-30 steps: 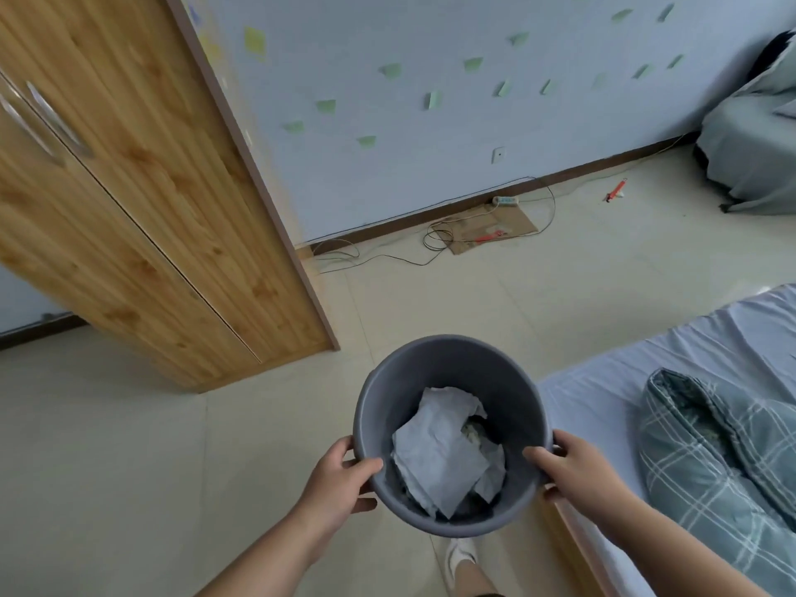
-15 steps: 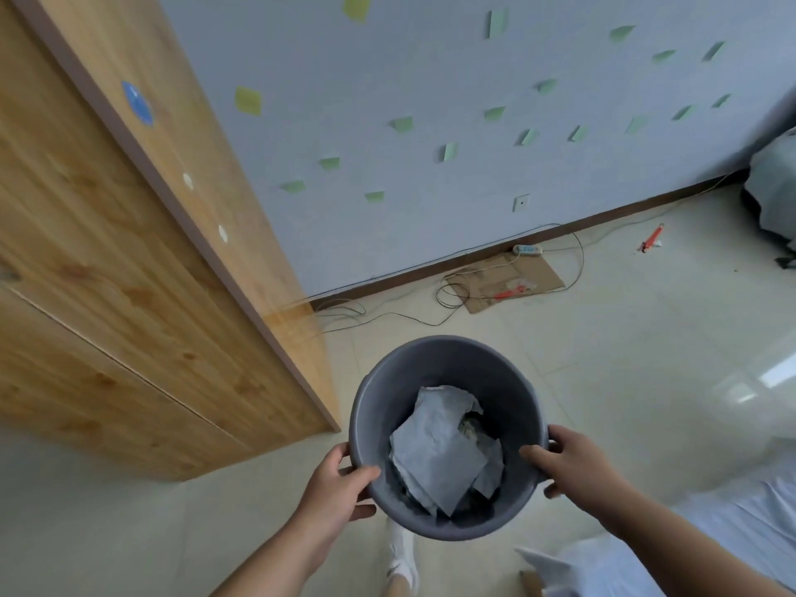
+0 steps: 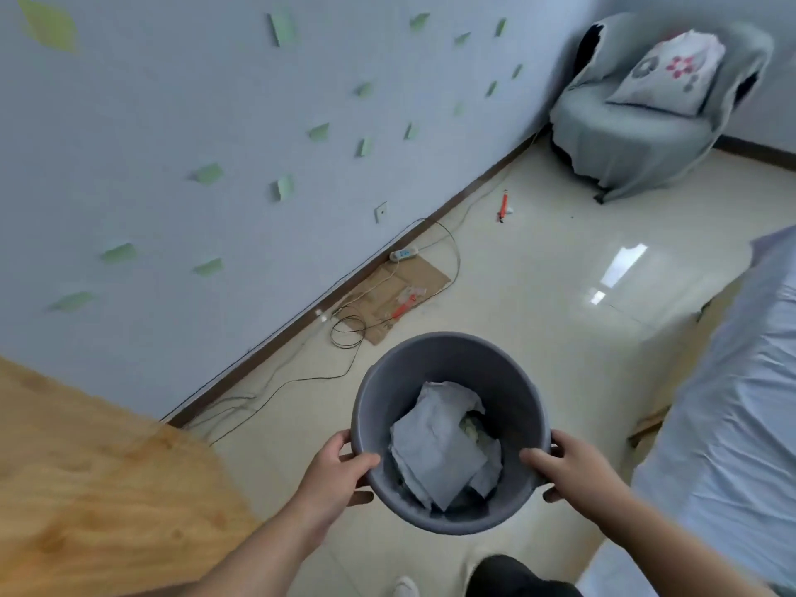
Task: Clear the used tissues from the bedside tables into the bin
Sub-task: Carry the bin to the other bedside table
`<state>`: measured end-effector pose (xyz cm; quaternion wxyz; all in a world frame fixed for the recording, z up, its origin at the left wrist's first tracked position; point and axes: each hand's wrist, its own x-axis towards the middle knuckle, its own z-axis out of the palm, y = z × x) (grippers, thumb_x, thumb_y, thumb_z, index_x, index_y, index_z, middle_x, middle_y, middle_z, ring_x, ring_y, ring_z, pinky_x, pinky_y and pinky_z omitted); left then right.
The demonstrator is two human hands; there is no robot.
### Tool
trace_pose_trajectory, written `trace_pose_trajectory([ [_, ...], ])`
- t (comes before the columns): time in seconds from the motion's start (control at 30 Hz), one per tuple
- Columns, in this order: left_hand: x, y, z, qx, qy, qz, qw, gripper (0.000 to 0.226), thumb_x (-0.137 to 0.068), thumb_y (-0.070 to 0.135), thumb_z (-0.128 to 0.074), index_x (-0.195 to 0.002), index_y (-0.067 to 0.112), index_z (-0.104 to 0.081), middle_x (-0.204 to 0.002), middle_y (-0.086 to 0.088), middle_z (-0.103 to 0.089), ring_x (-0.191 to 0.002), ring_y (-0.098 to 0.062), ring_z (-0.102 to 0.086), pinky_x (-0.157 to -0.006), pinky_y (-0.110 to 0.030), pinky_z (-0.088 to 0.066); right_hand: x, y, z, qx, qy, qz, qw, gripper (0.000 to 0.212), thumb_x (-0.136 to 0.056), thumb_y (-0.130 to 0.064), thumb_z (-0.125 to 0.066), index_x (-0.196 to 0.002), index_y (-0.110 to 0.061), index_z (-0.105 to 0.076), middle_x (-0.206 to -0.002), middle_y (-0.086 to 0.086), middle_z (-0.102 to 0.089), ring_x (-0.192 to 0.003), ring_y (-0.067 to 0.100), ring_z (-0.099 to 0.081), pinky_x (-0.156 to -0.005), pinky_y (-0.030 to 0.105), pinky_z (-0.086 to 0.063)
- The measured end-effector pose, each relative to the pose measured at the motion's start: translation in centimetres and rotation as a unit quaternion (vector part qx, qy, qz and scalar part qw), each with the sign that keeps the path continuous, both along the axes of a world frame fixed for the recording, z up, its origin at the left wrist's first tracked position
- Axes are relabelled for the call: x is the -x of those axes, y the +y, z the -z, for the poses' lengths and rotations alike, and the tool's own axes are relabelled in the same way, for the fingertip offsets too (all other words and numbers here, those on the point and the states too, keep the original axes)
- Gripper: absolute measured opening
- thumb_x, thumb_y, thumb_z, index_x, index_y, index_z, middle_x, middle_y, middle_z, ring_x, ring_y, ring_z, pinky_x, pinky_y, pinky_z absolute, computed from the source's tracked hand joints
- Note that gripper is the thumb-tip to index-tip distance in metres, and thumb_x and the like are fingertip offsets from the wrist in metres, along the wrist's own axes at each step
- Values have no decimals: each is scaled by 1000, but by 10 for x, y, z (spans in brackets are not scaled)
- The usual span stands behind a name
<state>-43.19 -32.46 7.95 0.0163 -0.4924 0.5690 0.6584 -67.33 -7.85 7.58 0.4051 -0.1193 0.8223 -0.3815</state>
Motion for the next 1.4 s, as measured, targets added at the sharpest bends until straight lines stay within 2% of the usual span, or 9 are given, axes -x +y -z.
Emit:
trace_pose_trajectory([
  [0.13,101,-31,-4,8,-8,87,996,43,-77,32,-72,-119,31,-63,-97,2,-84,-86,-18,-81,-80,-38,-66,58,3,7,6,14,75,997,10,-93,-34,-71,-100,-28,-69,-86,-3,-79,-71,12,-75,-56,25,-61],
  [0.33,254,-55,8,24,-26,161,986,31,-90,19,-69,-119,28,-63,-97,0,-84,-83,-17,-81,-77,-37,-66,166,2,29,12,6,151,988,12,-91,-37,-69,-101,-30,-70,-76,-17,-77,-67,5,-73,-52,21,-58],
  [0.6,423,-74,1,19,-19,196,980,30,-93,21,-71,-118,34,-61,-95,4,-84,-86,-18,-82,-75,-36,-66,308,-3,6,10,3,193,981,12,-91,-34,-70,-102,-28,-70,-78,-15,-79,-68,6,-74,-56,26,-61],
  [0.8,533,-99,7,5,-7,225,974,31,-93,21,-71,-120,34,-62,-96,1,-84,-85,-21,-82,-70,-35,-65,392,-18,-7,3,14,233,972,10,-93,-27,-71,-101,-23,-72,-80,-4,-80,-71,13,-76,-63,35,-66],
  [0.87,576,-107,14,-4,0,247,969,34,-91,22,-71,-122,32,-62,-97,1,-84,-87,-22,-82,-72,-37,-66,421,-20,-6,1,15,251,968,9,-92,-26,-71,-101,-23,-72,-80,-5,-81,-71,12,-77,-65,40,-65],
  [0.97,636,-130,23,-4,10,279,960,34,-92,23,-72,-121,37,-61,-96,5,-84,-87,-20,-82,-73,-37,-67,464,-38,-2,4,12,276,961,11,-92,-28,-71,-102,-23,-71,-80,-9,-80,-71,10,-76,-65,38,-66],
  [1.1,712,-150,33,-18,8,283,959,36,-94,14,-70,-118,38,-61,-96,0,-84,-85,-21,-82,-69,-35,-67,506,-58,11,5,-7,335,942,11,-88,-25,-71,-99,-24,-72,-81,-10,-79,-70,10,-75,-66,41,-66],
  [1.23,787,-153,43,-33,-1,297,954,38,-95,4,-65,-119,32,-62,-94,-6,-84,-82,-24,-82,-63,-36,-67,557,-69,31,16,-19,401,916,14,-83,-26,-70,-96,-31,-73,-79,-9,-78,-67,11,-74,-60,38,-65],
  [1.4,887,-147,51,-11,-26,337,941,32,-99,12,-64,-115,40,-59,-97,1,-85,-89,-23,-82,-74,-38,-66,643,-62,43,18,-18,421,907,6,-91,-25,-68,-95,-24,-71,-78,-12,-78,-65,7,-74,-54,21,-58],
])
